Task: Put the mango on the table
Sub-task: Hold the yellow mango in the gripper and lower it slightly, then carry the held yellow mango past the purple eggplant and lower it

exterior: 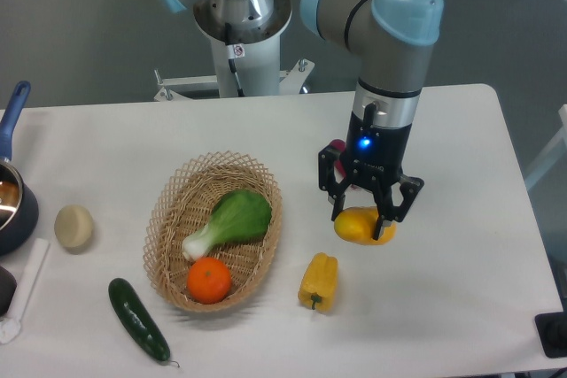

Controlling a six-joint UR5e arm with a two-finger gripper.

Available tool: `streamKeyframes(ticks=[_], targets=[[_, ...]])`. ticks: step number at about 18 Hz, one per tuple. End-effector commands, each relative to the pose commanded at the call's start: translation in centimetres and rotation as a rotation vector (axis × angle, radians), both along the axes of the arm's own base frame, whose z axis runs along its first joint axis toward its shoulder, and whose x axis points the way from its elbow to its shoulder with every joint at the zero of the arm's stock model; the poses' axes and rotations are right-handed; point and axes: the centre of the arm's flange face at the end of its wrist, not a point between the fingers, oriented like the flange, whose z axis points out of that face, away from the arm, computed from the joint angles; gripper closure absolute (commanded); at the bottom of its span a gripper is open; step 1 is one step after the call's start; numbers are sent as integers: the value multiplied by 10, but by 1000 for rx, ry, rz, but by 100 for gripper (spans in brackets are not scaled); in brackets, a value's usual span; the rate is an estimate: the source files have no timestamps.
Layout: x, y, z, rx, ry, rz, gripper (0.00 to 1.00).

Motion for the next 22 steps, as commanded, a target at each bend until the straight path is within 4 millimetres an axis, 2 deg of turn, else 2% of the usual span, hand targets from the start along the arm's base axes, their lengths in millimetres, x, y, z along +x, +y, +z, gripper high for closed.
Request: streamKeyframes(ticks=[10,14,18,22], targets=[[0,-3,-7,-24,15,-38,54],[4,-14,-34,-131,49,-91,54],[-1,-18,-49,-235,87,-99,54],[-6,-29,-85,-360,103,-173,54]])
